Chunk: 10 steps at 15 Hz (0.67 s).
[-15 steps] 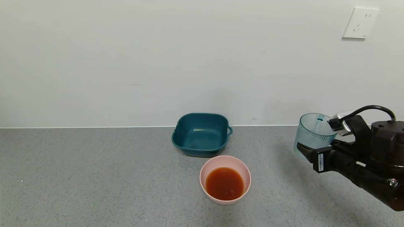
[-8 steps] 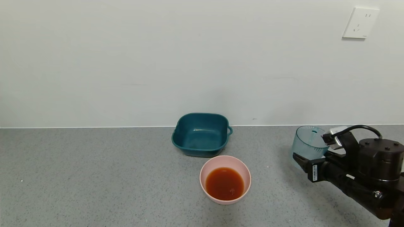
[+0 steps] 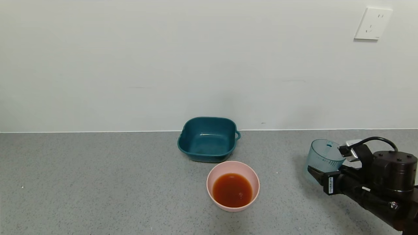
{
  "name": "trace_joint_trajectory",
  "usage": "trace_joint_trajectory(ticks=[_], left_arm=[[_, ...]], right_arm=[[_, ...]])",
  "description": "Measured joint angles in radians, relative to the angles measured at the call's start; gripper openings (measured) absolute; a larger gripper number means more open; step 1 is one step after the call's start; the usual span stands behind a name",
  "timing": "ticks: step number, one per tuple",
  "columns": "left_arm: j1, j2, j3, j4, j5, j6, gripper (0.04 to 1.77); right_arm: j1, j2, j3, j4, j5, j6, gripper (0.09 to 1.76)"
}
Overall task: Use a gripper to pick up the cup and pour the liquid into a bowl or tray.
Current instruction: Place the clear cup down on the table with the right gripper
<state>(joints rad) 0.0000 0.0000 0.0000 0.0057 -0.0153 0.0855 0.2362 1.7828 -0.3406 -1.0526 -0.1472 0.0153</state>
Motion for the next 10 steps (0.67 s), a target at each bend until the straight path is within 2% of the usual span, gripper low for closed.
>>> trace_joint_trajectory(ticks=[7, 10], left_arm=[[0.000, 0.000, 0.000, 0.000, 0.000, 0.000, 1.72], [0.000, 0.000, 0.000, 0.000, 0.000, 0.000, 1.72]], right_arm=[[0.001, 0.116, 0.044, -0.159, 0.002, -0.002, 1.28], [0.004, 0.154, 0.051, -0.164, 0.001, -0.004, 1.28]])
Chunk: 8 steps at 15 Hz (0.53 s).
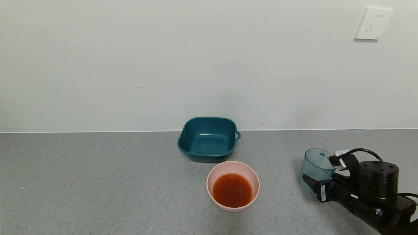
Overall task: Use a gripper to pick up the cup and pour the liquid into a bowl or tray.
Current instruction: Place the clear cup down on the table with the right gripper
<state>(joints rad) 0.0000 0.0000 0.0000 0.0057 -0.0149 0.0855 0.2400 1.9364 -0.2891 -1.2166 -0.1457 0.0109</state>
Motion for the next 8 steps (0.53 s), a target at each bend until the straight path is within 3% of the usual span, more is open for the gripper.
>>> trace_joint_trajectory(ticks=[8], left_arm=[[0.000, 0.000, 0.000, 0.000, 0.000, 0.000, 1.72]], right_arm=[[0.001, 0.036, 0.002, -0.002, 0.004, 0.000, 1.28]])
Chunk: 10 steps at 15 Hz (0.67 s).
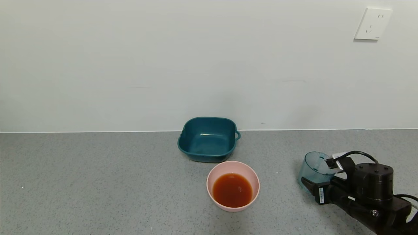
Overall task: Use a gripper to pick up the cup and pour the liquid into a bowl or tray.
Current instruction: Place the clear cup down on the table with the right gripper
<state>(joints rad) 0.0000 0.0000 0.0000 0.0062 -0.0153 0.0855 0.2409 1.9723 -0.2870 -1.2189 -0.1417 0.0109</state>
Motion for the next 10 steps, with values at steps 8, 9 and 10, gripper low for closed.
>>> trace_joint_trajectory(ticks=[8, 9, 10], left_arm=[[0.000, 0.000, 0.000, 0.000, 0.000, 0.000, 1.72], [0.000, 0.000, 0.000, 0.000, 0.000, 0.000, 1.72], [0.000, 0.000, 0.000, 0.000, 0.000, 0.000, 1.72]], right_arm=[[0.007, 0.024, 0.047, -0.184, 0.000, -0.016, 1.28], [0.008, 0.033, 0.054, -0.206, 0.000, -0.023, 1.28], [0.008, 0.043, 0.059, -0.221, 0.000, -0.028, 1.28]])
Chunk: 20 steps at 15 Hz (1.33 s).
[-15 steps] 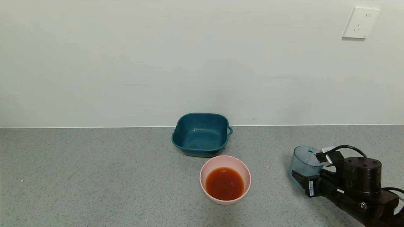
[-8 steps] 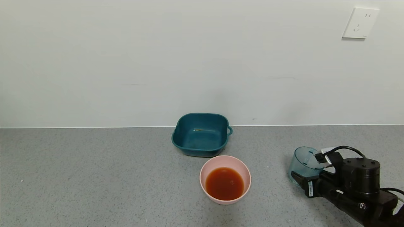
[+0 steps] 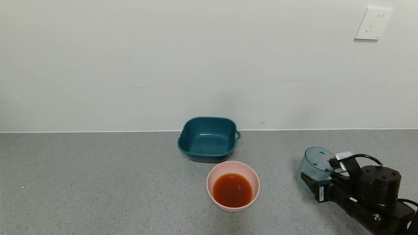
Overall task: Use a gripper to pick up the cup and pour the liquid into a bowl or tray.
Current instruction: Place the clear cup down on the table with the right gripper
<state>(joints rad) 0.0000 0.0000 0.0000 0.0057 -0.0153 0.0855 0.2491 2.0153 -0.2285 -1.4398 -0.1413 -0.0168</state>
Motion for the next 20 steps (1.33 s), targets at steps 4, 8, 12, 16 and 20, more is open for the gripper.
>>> trace_joint_trajectory(ticks=[4, 8, 12, 16, 20], left_arm=[[0.000, 0.000, 0.000, 0.000, 0.000, 0.000, 1.72], [0.000, 0.000, 0.000, 0.000, 0.000, 0.000, 1.72], [0.000, 0.000, 0.000, 0.000, 0.000, 0.000, 1.72], [0.000, 0.000, 0.000, 0.000, 0.000, 0.000, 1.72], [0.000, 0.000, 0.000, 0.000, 0.000, 0.000, 1.72]], right_arm=[[0.000, 0.024, 0.009, -0.010, 0.001, -0.007, 1.28], [0.001, 0.034, 0.009, -0.010, 0.001, -0.007, 1.28], [0.001, 0.037, 0.009, -0.010, 0.001, -0.007, 1.28], [0.000, 0.037, 0.010, -0.012, 0.001, -0.007, 1.42], [0.000, 0.037, 0.009, -0.013, 0.000, -0.006, 1.53]])
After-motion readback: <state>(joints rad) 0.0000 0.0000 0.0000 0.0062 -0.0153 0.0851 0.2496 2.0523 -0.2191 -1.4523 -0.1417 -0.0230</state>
